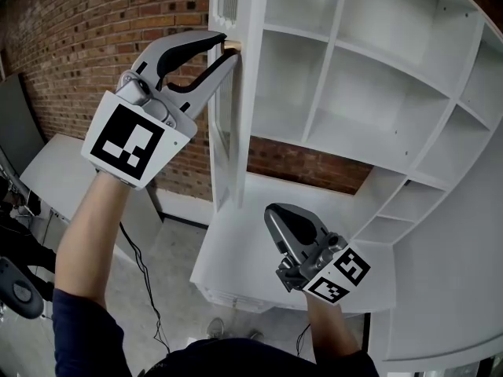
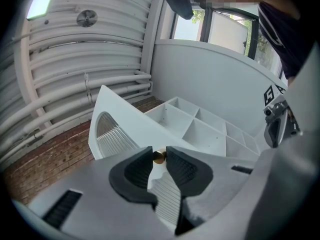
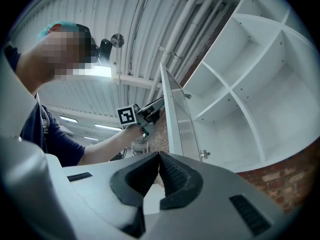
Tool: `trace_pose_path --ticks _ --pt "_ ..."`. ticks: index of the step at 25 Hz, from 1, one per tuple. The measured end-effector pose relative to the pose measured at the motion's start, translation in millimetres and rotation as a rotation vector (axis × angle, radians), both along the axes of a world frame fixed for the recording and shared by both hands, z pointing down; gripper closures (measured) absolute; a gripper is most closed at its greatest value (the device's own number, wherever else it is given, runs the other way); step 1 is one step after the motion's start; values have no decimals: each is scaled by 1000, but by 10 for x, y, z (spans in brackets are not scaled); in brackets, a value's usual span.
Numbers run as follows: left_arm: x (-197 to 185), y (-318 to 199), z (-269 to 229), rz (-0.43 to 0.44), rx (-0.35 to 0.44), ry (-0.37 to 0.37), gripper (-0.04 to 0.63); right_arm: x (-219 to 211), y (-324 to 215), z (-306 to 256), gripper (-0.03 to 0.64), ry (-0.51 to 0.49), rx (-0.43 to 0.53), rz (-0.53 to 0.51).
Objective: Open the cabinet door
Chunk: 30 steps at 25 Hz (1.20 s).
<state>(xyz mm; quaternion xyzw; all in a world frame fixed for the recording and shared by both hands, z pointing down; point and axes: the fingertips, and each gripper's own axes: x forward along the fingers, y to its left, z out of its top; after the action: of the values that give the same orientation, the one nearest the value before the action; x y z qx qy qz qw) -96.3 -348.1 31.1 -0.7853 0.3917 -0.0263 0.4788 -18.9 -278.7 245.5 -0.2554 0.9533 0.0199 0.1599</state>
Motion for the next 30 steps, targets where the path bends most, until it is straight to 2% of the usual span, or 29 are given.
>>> trace_pose_path --ticks 14,20,26,30 --pt "-4 10 -10 2 19 8 505 -18 -66 -25 591 -6 2 -13" --pt "-13 52 13 15 32 60 505 -61 -111 13 591 -8 -7 -2" --pt "-32 52 9 33 30 75 505 -57 -186 -21 591 -10 -18 7" --pt "-76 134 253 31 16 93 505 -58 -158 23 591 -3 -7 12"
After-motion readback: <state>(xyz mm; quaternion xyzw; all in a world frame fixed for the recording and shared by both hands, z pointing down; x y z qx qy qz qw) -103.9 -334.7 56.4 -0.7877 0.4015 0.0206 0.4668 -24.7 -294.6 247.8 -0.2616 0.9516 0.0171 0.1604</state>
